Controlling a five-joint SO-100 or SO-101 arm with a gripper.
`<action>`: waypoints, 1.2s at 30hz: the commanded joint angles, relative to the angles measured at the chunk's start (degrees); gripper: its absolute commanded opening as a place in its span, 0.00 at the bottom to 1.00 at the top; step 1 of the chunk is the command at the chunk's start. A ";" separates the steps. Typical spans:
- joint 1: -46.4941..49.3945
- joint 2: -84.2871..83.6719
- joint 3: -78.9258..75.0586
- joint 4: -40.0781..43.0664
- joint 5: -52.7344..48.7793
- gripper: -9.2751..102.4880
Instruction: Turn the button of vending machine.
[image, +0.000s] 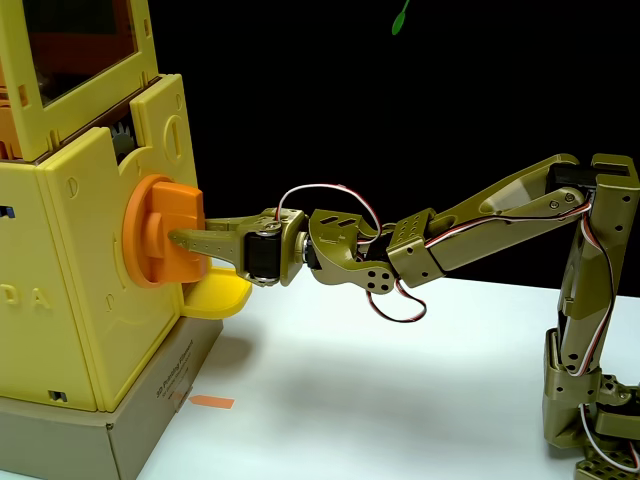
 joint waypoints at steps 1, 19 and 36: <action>0.35 1.41 -0.18 -0.97 5.98 0.07; -0.18 7.03 3.25 -0.44 77.17 0.07; -2.11 10.46 6.94 4.83 162.60 0.08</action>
